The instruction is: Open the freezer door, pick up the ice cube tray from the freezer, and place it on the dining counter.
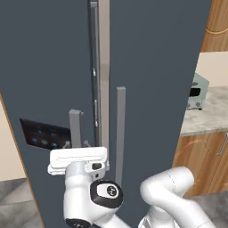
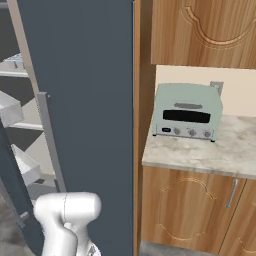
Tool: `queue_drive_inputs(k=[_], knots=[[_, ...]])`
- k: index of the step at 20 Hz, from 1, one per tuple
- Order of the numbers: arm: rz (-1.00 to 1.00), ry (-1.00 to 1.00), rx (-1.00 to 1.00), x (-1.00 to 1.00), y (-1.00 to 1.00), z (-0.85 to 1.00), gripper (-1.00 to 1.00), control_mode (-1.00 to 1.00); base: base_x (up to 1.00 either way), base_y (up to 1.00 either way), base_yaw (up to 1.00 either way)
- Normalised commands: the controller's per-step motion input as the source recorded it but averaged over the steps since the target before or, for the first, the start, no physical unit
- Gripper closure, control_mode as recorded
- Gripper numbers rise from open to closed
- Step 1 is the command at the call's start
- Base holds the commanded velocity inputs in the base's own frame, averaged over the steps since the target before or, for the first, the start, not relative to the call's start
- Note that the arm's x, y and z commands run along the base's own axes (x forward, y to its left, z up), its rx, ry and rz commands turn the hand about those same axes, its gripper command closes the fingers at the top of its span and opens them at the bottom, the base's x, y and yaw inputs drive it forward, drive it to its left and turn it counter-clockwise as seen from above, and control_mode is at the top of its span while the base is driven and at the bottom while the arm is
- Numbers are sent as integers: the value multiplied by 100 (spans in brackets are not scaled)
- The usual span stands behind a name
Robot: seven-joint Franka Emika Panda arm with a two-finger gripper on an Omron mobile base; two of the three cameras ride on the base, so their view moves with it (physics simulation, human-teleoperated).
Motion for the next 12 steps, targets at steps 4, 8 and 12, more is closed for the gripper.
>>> queue_drive_inputs(k=[4,8,12], knots=[[0,2,0,-56,51,0,100,-100,0,0,0],[0,3,0,-48,59,0,100,-100,0,0,0],[0,5,-1,-40,64,0,100,-100,0,0,0]])
